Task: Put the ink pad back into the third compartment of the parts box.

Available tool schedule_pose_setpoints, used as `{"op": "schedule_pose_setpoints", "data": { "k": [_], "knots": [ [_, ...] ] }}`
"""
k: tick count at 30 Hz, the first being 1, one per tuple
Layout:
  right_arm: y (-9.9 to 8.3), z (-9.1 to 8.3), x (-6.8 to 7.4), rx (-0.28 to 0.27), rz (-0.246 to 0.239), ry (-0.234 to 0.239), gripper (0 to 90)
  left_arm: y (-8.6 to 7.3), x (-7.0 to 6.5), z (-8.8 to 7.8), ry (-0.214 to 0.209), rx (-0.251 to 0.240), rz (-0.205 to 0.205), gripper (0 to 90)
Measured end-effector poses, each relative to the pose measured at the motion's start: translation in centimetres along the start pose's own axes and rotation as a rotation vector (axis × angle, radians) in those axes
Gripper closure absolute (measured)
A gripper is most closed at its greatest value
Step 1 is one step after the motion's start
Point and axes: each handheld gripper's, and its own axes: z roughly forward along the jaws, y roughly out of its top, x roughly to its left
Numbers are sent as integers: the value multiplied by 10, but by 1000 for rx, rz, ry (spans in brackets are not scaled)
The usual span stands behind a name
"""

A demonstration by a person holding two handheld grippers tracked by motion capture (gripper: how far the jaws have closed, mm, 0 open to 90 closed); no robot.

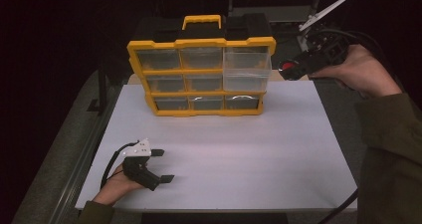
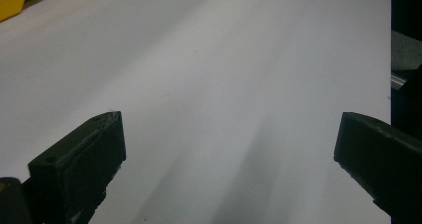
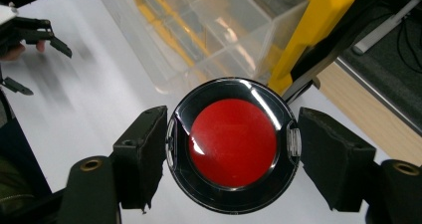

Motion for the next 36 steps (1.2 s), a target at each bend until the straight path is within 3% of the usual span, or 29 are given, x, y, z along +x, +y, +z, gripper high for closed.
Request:
{"op": "schedule_pose_setpoints", "data": {
  "k": [19,36],
  "knots": [
    [37,0,2,-21,-13,12,287,0,0,-1,2,-1,0,0],
    [68,28,10,-22,-17,39,287,0,0,-1,-5,-2,2,0]
  ]
}}
